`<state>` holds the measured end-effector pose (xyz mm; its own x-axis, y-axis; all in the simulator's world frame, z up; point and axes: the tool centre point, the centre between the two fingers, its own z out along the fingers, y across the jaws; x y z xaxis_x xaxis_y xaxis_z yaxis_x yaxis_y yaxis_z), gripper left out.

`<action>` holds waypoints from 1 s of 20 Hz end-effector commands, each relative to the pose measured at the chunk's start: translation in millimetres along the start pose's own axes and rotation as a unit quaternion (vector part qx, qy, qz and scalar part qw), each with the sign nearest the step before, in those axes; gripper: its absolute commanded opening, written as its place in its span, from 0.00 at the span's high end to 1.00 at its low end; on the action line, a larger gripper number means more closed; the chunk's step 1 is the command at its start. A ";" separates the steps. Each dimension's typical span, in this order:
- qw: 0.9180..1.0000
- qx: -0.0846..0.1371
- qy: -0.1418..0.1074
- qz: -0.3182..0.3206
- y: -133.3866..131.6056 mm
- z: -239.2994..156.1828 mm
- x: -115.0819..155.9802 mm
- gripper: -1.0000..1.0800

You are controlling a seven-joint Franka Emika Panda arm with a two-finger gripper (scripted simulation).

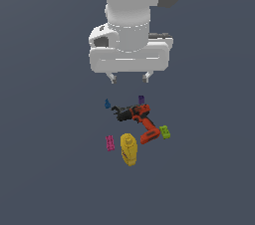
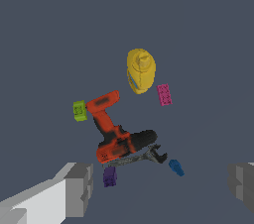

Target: Pick up a designated object from a clutter of objects.

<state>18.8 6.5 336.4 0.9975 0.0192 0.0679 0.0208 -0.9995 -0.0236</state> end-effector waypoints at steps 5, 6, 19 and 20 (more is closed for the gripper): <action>1.000 -0.001 -0.004 -0.011 10.6 28.7 14.7 0.04; 1.000 -0.001 -0.005 -0.014 12.9 35.0 17.6 0.04; 0.998 -0.005 -0.021 -0.059 56.9 160.1 54.2 0.04; 0.998 -0.005 -0.022 -0.063 60.6 171.1 55.7 0.04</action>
<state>83.3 -43.5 184.9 0.9906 0.1336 0.0295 0.1339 -0.9910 -0.0088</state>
